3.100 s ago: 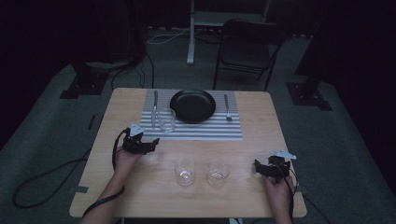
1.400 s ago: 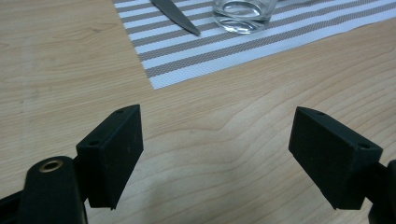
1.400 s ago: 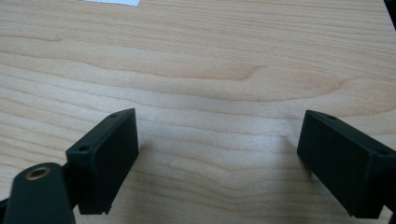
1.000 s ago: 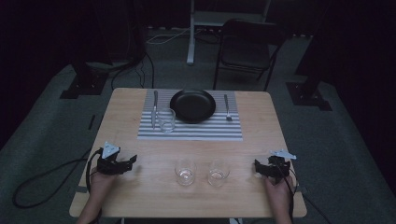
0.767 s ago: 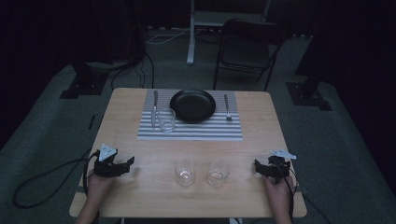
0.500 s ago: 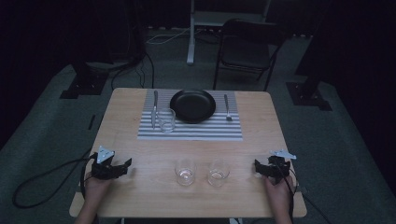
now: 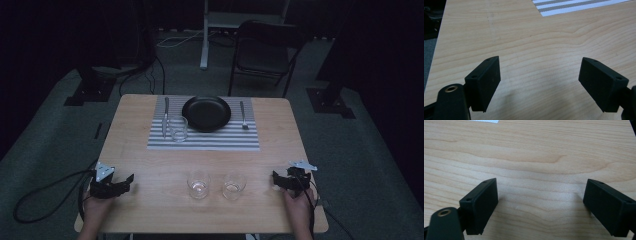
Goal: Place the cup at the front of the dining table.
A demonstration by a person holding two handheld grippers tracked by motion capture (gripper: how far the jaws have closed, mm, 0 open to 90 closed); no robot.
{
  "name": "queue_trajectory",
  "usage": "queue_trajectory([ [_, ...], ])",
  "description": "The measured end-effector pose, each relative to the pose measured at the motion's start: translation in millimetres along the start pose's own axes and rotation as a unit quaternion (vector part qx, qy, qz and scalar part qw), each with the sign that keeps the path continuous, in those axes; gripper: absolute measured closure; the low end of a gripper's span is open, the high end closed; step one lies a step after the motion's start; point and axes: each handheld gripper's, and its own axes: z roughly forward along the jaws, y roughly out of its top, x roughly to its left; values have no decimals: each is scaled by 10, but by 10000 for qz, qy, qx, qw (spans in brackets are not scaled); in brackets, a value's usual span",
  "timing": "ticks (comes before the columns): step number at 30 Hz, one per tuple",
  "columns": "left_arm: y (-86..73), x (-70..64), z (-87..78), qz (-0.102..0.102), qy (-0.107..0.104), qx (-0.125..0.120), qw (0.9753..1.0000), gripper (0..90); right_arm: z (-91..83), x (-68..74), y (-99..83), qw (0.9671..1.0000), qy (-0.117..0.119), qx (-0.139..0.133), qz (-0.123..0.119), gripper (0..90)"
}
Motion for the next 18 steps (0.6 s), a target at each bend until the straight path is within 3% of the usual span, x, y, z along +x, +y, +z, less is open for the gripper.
queue_trajectory([
  [18,-57,70,-114,-174,293,-52,9994,184,0,0,0,10000,0,0,0,120],
])
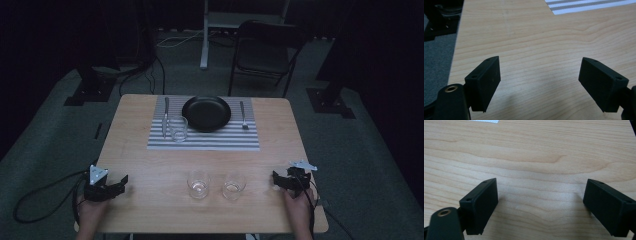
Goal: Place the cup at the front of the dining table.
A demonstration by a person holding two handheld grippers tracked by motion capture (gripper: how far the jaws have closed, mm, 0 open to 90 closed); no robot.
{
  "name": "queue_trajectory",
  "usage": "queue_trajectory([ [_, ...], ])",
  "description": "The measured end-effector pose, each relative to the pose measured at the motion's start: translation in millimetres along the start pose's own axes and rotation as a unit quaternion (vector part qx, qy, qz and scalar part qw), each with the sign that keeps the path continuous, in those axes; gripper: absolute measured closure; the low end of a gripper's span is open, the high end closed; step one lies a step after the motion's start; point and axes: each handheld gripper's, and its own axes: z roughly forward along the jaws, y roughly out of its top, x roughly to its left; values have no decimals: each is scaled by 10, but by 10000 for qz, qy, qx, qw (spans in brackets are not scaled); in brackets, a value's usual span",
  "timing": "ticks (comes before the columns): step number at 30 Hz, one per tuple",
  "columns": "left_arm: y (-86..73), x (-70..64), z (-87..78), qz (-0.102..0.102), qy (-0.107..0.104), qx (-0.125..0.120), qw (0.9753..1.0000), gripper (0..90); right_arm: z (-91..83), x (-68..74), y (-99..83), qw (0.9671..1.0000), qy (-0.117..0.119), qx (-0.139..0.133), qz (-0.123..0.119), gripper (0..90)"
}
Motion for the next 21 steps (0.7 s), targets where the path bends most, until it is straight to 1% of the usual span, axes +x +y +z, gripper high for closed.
queue_trajectory([
  [7,-42,23,-44,26,84,48,9999,184,0,0,0,10000,0,0,-1,120],
  [8,-52,35,-56,3,84,52,10000,184,0,0,0,10000,0,1,0,120],
  [9,-76,59,-83,-33,135,57,9999,184,0,0,0,10000,0,0,-1,120],
  [13,-118,105,-143,-159,231,57,9996,184,0,0,0,10000,1,1,-1,120],
  [14,-130,115,-157,-195,264,53,9994,184,0,0,0,10000,0,1,-2,120],
  [15,-143,128,-174,-203,359,87,9991,184,0,0,0,10000,0,2,0,120],
  [16,-152,132,-182,-232,407,90,9989,184,0,0,0,10000,1,2,0,120],
  [17,-152,132,-182,-232,407,90,9989,184,0,0,0,10000,1,2,0,120],
  [18,-174,147,-198,-322,497,103,9982,184,0,0,0,10000,0,1,0,120],
  [19,-180,153,-201,-350,477,103,9982,184,0,0,0,10000,1,1,0,120],
  [20,-180,153,-201,-350,477,103,9982,184,0,0,0,10000,1,1,0,120],
  [21,-174,160,-206,-330,566,119,9978,184,0,0,0,10000,0,2,0,120],
])
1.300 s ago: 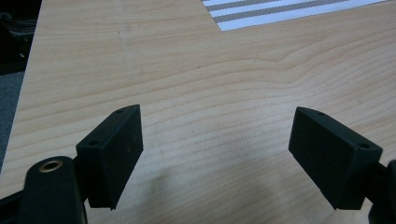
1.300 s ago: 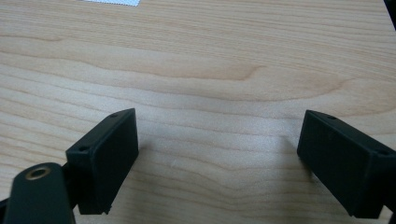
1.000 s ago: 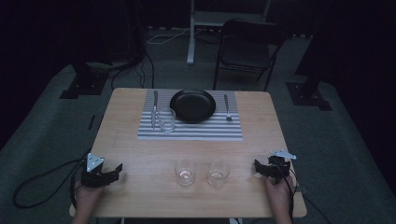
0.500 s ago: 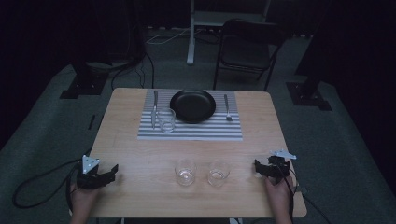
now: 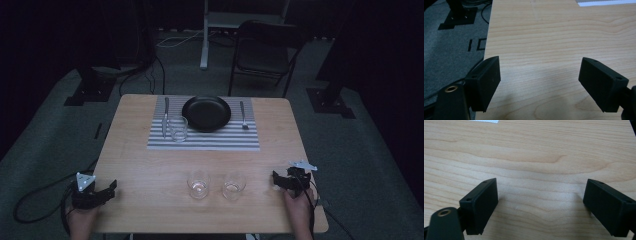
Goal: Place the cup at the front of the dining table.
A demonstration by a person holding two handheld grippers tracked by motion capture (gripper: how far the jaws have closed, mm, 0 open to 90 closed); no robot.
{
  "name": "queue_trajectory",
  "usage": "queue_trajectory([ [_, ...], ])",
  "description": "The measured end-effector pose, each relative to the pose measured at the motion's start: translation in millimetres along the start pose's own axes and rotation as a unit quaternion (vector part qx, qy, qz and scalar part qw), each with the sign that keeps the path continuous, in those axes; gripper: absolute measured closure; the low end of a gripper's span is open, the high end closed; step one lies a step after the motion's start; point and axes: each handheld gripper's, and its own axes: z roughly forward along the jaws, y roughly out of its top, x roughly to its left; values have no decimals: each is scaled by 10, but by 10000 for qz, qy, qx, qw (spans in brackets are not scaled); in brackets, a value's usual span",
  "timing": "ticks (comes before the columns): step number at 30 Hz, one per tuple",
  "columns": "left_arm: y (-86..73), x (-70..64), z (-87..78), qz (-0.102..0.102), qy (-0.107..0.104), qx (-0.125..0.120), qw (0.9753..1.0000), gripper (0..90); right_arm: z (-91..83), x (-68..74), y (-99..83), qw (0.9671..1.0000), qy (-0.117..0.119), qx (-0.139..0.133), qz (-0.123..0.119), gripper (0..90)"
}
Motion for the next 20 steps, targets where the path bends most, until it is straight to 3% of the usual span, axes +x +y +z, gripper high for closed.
queue_trajectory([
  [8,-9,92,8,-139,157,-19,9998,184,0,0,0,10000,1,0,0,120],
  [20,-10,82,23,-143,75,-2,9999,184,0,0,1,10000,1,0,0,120],
])
